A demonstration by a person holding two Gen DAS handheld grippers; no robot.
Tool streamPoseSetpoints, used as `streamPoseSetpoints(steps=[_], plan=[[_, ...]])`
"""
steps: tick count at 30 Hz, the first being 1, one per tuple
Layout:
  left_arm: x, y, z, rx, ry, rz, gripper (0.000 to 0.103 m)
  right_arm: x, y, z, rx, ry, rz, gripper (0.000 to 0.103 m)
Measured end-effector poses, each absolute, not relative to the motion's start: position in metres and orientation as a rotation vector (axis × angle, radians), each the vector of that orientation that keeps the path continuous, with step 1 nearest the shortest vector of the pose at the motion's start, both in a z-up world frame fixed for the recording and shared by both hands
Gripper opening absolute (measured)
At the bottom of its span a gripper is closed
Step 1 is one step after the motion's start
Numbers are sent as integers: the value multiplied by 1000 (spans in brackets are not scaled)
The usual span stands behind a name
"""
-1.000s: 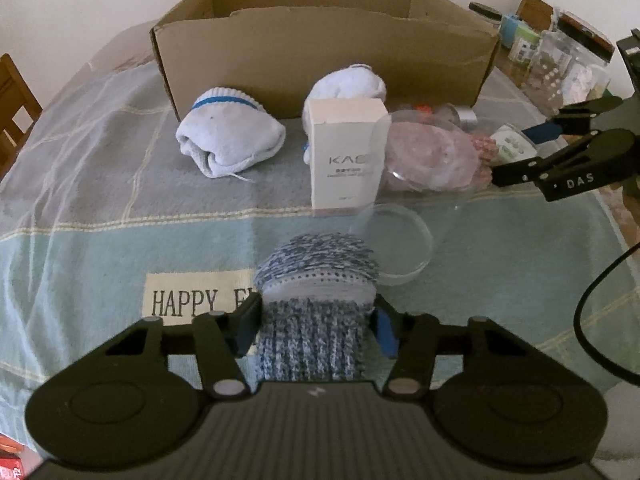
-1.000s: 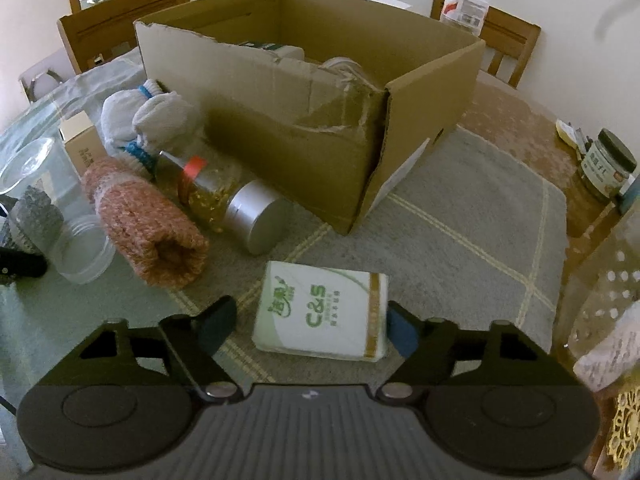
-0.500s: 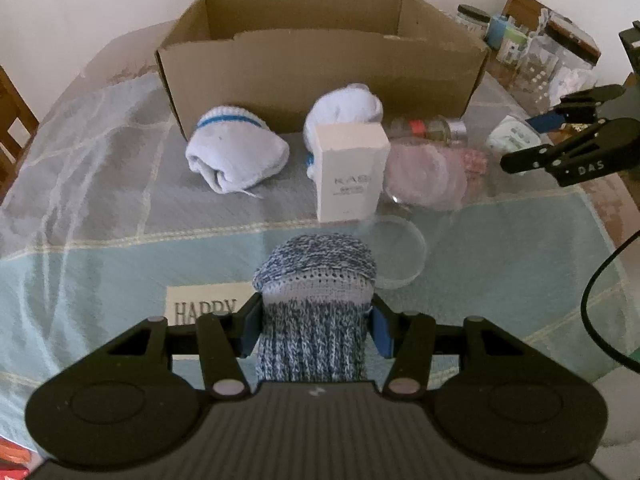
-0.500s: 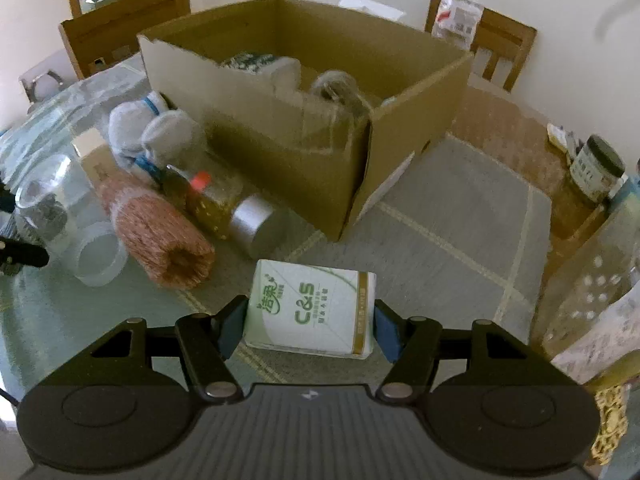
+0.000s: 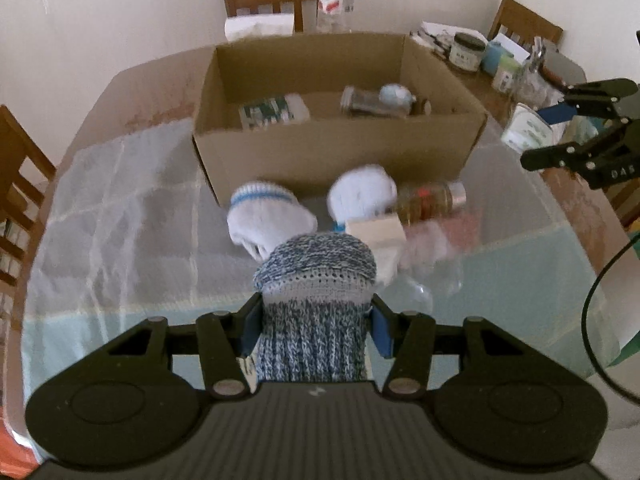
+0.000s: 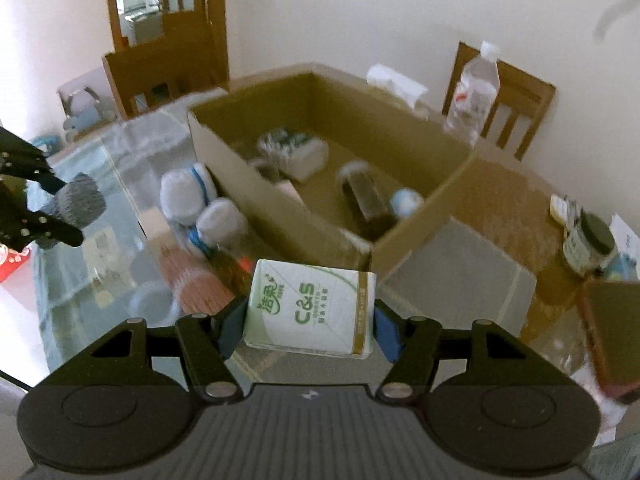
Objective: Organize objects
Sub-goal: 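Drop the grey sock into the box with the left gripper while the right drops the C&S pack in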
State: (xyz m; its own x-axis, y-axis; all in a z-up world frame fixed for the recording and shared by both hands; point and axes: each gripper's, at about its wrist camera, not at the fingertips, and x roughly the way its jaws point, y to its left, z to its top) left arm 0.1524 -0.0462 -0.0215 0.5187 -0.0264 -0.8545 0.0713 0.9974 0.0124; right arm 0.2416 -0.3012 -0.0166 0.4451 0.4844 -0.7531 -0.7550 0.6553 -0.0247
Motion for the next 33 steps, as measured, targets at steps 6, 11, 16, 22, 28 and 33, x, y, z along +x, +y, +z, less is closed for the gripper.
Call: streamPoseSetpoints(steps=[6,11,16,22,28,33], plan=[[180,-45,2,90,986,-103,53,256,-294,7,-351,766,796,70],[212,-44,15,129,956,-156,53,271,-278,17,-339,767,785,70],[246,-42,23,168,938,-193,53,282,-259,23,-362,759,788,70],[284,-38,27,186,910,-218,53,302,-231,25,-356,762,788,70],[317,-29,27,190,902,-216,53,322,-211,21,-326,778,780,70],[337,-25,23,198,905,-228,53,337,-198,15,-303,790,752,75]])
